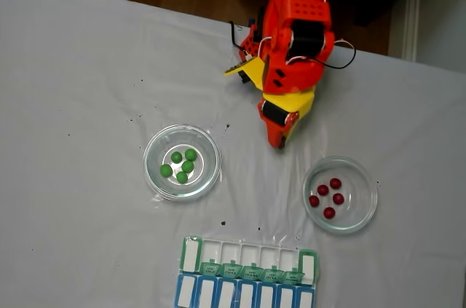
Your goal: Sort medicines into box.
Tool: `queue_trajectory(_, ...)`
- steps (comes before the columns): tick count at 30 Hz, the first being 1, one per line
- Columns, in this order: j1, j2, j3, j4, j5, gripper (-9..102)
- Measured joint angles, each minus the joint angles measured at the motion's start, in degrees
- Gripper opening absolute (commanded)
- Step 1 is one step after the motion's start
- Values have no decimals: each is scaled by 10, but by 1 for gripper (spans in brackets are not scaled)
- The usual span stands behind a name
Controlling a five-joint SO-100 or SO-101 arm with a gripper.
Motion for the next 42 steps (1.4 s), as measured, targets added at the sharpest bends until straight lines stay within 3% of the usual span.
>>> queue_trajectory(29,-15,0,0,-3,-4,2)
queue_trajectory(38,-64,0,0,-108,5,2)
queue_trajectory(42,-70,-1,-4,-138,-54,2)
